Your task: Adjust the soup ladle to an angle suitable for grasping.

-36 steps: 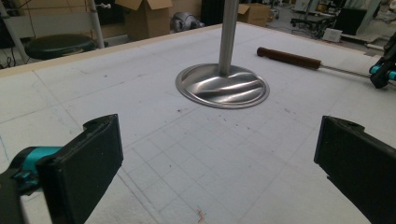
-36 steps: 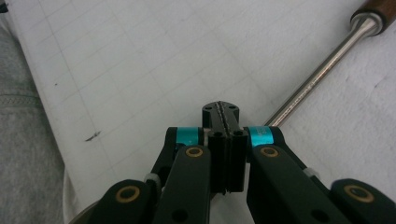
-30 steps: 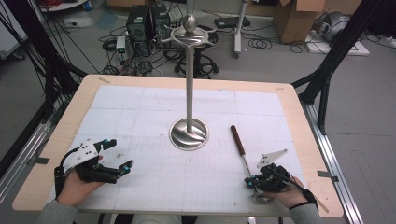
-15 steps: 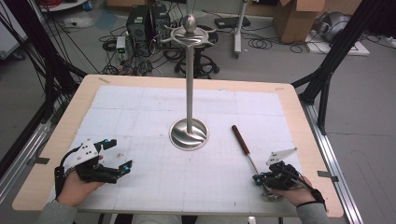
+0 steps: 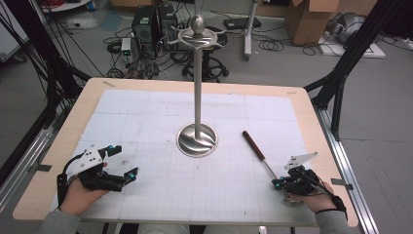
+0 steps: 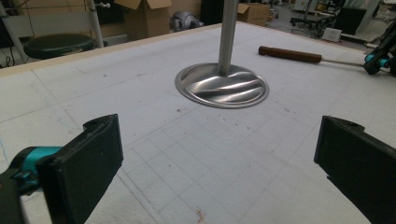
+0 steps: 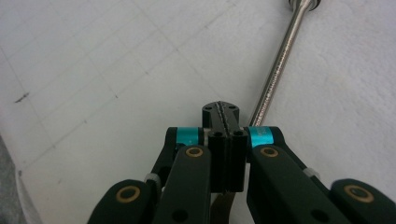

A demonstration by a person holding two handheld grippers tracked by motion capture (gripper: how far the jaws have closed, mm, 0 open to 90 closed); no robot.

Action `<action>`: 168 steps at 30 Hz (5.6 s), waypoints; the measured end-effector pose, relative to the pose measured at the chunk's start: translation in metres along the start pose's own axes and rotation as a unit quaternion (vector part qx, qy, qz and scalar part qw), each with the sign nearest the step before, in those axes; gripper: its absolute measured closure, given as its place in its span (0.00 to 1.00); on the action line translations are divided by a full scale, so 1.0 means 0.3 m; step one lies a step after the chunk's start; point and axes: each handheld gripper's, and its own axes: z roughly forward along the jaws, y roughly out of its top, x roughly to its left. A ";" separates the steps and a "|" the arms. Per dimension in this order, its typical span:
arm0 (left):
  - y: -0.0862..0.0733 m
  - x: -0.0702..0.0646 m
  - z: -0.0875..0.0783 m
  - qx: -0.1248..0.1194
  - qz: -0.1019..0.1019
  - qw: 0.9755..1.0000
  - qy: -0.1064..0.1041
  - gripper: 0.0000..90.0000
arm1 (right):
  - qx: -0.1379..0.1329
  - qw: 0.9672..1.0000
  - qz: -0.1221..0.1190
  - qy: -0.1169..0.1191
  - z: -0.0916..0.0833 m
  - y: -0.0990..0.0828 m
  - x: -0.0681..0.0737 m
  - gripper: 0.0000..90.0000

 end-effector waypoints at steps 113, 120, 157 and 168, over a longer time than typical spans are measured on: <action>-0.001 0.000 0.001 0.001 -0.003 1.000 -0.007 0.02 | 0.005 0.995 -0.092 0.049 0.188 0.280 0.036 1.00; -0.001 0.000 0.001 0.000 -0.004 1.000 -0.009 0.02 | 0.008 0.992 -0.110 0.060 0.201 0.293 0.069 1.00; 0.005 -0.001 0.011 -0.003 -0.003 1.000 -0.014 0.02 | 0.017 0.978 -0.179 0.109 0.261 0.347 0.235 1.00; 0.006 -0.001 0.010 -0.004 -0.003 1.000 -0.014 0.02 | -0.048 0.978 -0.156 0.127 0.136 0.363 0.208 0.46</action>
